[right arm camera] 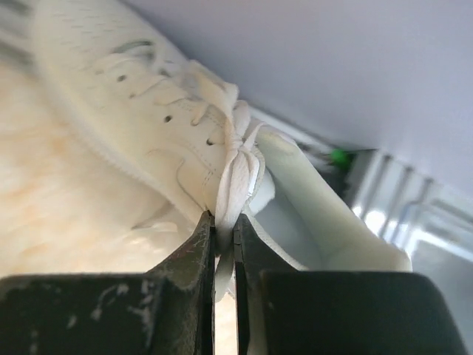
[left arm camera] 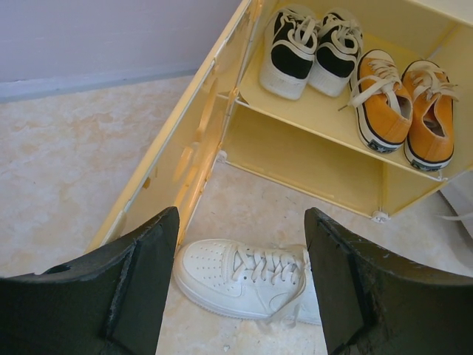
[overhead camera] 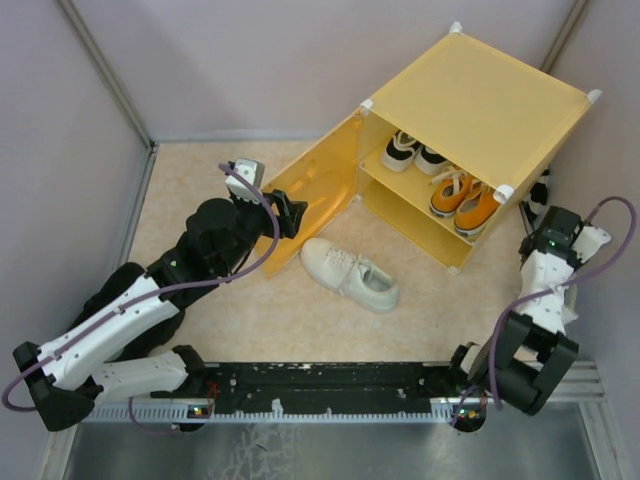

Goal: Place and organize the shoes in the shoe cabinet

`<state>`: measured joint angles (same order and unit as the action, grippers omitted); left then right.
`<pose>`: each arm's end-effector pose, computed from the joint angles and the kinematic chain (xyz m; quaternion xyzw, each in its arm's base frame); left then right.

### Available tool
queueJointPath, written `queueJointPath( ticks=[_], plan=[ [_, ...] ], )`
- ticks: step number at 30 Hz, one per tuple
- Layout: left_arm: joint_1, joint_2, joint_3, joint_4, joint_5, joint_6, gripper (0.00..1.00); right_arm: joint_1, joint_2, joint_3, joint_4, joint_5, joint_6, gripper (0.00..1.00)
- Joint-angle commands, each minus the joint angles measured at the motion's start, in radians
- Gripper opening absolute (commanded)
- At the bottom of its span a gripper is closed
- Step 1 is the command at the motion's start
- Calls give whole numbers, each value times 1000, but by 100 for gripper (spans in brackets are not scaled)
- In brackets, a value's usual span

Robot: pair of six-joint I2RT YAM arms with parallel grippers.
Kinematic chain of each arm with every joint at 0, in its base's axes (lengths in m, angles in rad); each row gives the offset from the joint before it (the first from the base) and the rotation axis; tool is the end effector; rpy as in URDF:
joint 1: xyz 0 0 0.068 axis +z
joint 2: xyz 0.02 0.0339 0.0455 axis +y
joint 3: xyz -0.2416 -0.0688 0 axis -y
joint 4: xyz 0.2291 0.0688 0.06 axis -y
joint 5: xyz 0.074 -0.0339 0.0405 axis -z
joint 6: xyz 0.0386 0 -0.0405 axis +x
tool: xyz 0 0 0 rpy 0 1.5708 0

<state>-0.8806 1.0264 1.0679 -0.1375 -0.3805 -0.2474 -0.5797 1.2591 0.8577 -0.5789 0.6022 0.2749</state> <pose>0.1579 -0.1687 0.3791 0.1055 0.7303 -0.2346 0.6328 0.1881 -0.1493 0.2213 0.4572 0.7958 -0.3226 0.2316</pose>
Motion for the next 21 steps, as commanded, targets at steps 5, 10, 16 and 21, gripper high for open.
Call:
queueJointPath(
  ticks=[5,10,16,21],
  plan=[
    [2,-42,-6,28,20,-11,75,126,-290,-49,-14,-239,442,0],
    [2,-53,-7,25,32,-15,75,232,-261,-68,-47,-203,481,13],
    [3,-69,-3,18,21,-10,75,259,-253,-49,-74,-203,448,41],
    [3,-58,-3,14,14,5,75,261,-318,-55,-118,-172,363,59]
  ],
)
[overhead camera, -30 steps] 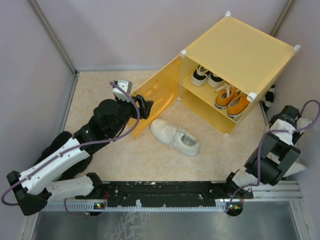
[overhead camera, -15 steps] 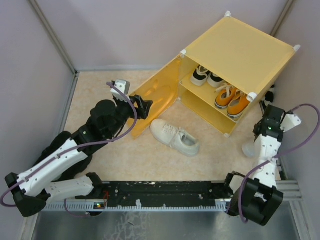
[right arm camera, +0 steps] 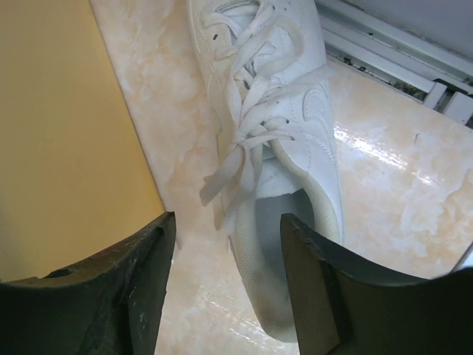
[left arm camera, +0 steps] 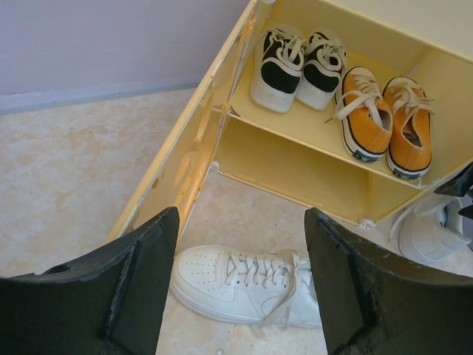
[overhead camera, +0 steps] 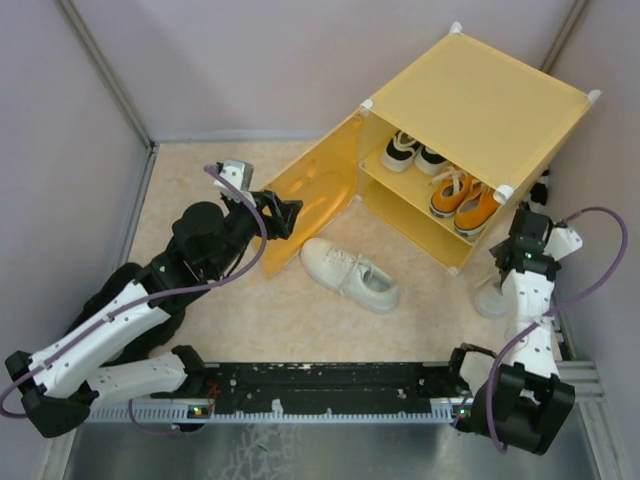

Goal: Place and organize the shoes in the shoe cabinet

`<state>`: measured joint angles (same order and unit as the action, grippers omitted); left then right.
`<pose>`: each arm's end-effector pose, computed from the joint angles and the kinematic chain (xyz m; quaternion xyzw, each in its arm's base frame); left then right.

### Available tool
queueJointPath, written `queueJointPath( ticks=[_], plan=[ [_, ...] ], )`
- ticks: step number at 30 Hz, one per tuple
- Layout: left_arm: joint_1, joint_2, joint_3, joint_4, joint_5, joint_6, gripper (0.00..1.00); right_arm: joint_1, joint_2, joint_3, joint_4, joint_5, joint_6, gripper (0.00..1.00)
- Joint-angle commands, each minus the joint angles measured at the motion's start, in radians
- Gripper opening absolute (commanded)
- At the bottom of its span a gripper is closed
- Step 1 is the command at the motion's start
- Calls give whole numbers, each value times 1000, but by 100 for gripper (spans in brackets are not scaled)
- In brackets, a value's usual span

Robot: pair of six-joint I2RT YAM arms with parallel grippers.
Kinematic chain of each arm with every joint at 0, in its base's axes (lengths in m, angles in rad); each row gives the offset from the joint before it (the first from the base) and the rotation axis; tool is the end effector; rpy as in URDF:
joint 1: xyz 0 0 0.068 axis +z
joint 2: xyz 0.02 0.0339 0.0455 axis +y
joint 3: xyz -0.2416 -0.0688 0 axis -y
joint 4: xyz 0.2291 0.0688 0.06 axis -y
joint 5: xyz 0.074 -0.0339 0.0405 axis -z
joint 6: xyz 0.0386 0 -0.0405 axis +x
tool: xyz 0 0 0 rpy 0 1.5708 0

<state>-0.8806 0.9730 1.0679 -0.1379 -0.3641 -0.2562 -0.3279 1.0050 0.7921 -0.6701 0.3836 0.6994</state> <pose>0.1484 -0.1581 0.3899 0.0990 0.7143 -0.2560 0.6437 0.1817 -0.0771 0.2429 0.5101 0.7733 -0.1153 0.3584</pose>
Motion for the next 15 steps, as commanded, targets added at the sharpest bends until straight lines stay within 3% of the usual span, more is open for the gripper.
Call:
queueJointPath(
  ticks=[1,6,8,14,15],
  plan=[
    [2,5,0,12,1,15,75,9,-75,10,-38,46,-81,60],
    [2,56,23,-5,32,11,75,10,-159,-10,-75,48,-138,60],
    [2,72,19,9,46,4,75,9,-191,-35,-56,37,-155,65],
    [3,149,34,22,89,-6,74,9,-210,-121,19,-18,-165,66],
    [3,166,36,20,89,-7,74,9,-206,-132,33,-24,-168,71]
  ],
)
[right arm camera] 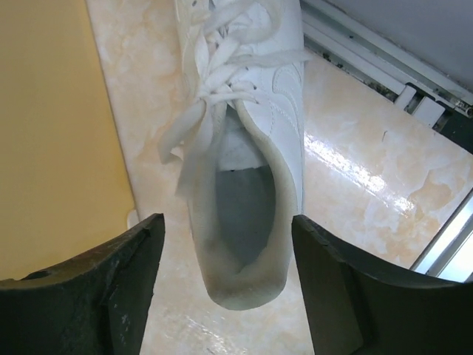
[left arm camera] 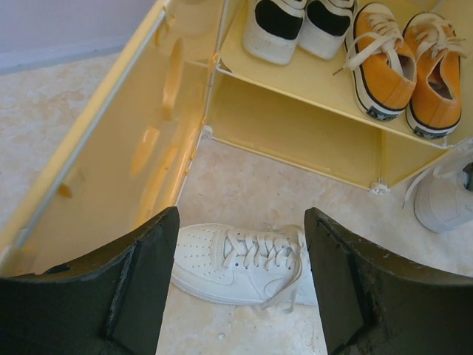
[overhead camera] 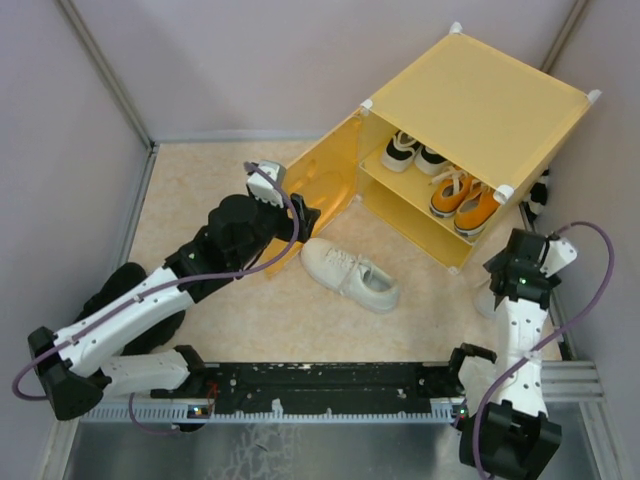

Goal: Place and organize the shoes in the shoe cabinet

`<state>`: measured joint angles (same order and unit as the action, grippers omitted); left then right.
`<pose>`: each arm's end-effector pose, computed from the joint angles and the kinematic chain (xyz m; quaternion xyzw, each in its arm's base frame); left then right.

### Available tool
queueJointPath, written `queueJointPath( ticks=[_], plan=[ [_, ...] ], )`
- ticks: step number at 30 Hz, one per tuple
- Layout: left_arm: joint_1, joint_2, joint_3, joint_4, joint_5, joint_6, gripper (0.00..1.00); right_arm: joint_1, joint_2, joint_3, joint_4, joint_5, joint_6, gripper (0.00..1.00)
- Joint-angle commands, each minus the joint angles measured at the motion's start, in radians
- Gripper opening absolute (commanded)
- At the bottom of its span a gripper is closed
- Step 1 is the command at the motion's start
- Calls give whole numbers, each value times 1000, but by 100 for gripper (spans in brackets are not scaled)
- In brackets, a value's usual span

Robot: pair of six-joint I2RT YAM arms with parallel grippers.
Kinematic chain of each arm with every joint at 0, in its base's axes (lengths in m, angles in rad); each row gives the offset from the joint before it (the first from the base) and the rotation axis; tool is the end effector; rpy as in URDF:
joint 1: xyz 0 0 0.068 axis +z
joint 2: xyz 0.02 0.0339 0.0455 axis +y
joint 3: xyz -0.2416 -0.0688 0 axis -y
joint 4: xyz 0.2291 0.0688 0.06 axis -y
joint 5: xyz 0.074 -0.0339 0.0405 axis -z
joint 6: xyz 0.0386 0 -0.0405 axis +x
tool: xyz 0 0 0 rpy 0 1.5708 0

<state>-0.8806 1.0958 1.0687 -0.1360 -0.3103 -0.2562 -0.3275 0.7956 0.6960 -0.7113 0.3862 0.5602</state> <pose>0.1679 -0.1848 0.3641 0.1362 0.7475 -0.2449 0.6023 0.1472 -0.0654 0.2434 0.4557 0.7925 -0.1348 0.3822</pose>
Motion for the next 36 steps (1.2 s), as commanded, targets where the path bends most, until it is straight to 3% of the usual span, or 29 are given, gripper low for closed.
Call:
queueJointPath(
  ticks=[1,11,14,18,23,26,36],
  plan=[
    [2,52,35,20,39,-8,74,8,9,-47,85,-25,-23,79],
    [3,76,93,9,2,35,75,8,142,-144,307,-150,-41,82],
    [3,82,106,-5,-2,26,75,8,141,-127,293,-122,-71,77],
    [2,91,97,-11,3,23,75,8,20,-62,245,-83,-104,70],
    [2,120,98,-11,17,20,74,8,9,10,204,-225,-109,67],
    [3,126,92,-5,20,21,74,13,59,-20,231,-294,-83,67],
    [3,133,79,-7,3,37,75,16,48,-145,271,-238,-43,67]
  ],
)
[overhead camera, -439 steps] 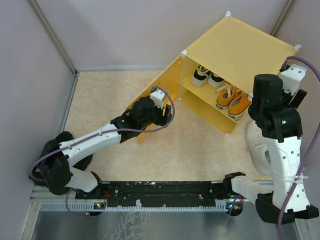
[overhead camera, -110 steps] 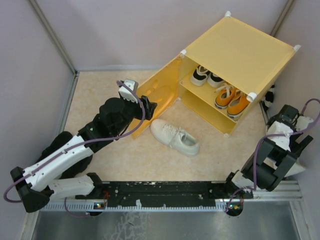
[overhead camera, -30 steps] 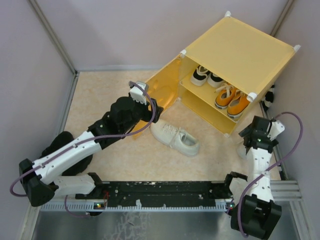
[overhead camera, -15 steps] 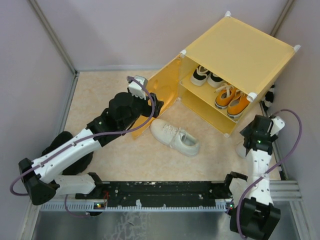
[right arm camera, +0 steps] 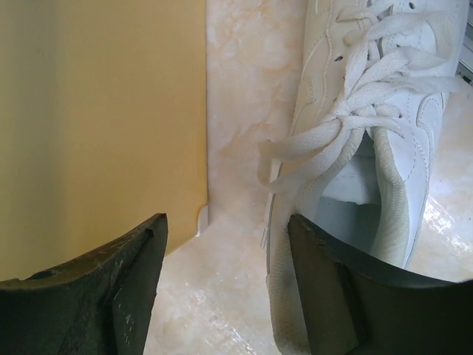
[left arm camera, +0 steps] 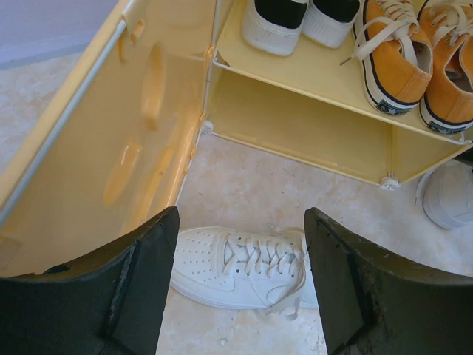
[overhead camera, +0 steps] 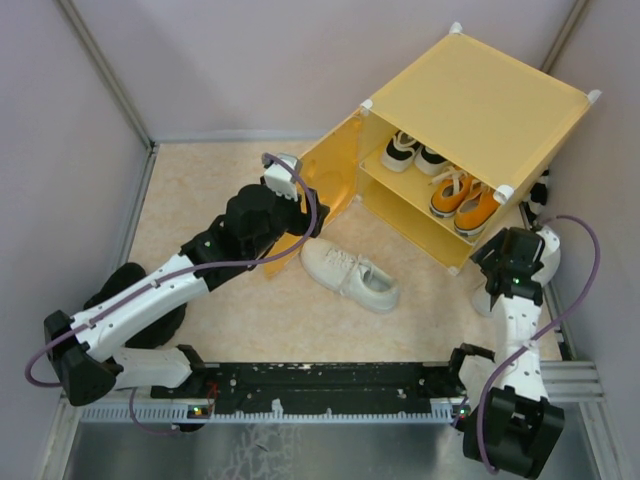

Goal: Place and organize the shoes in the shoe cabinet

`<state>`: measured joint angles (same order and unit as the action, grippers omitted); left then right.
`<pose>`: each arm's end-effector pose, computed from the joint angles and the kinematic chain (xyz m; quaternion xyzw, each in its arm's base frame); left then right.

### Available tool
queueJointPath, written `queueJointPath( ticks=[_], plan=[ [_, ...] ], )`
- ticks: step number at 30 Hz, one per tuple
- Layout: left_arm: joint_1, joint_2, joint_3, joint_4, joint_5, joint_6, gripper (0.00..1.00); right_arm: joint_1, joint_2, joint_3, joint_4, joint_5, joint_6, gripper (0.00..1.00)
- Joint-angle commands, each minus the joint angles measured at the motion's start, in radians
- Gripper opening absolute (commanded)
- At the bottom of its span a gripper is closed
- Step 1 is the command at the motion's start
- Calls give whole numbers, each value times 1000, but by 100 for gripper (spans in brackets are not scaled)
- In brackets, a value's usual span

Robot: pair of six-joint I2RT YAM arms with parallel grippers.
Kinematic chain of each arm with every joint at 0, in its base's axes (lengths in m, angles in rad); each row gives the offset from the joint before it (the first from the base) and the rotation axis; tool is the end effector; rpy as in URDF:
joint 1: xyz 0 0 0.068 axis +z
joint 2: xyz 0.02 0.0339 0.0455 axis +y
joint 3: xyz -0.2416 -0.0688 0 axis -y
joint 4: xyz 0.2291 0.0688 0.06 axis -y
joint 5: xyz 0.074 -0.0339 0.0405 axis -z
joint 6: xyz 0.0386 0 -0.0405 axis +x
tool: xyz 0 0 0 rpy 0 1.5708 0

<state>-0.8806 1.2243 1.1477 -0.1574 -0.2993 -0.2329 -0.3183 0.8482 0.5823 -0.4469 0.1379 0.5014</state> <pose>0.1863 -0.2078 0.3573 0.1594 0.7651 -0.2245 0.5821 0.1711 -0.0620 0.2190 0.3878 0.8207 -0.0245 0.4190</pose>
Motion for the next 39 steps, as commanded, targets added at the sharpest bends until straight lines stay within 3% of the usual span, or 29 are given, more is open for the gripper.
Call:
queueJointPath(
  ticks=[1,17,27,35,39],
  plan=[
    [3,9,1,16,-6,14,75,7,-3,-36,14,22,14,67],
    [2,60,26,28,19,27,75,38,-127,82,-146,119,-28,67],
    [3,70,31,22,13,42,75,38,-36,-15,-46,121,-1,70],
    [4,52,24,8,-16,59,75,35,138,-75,54,99,24,71],
    [4,37,16,10,-18,59,75,35,164,-80,80,62,23,65]
  ],
)
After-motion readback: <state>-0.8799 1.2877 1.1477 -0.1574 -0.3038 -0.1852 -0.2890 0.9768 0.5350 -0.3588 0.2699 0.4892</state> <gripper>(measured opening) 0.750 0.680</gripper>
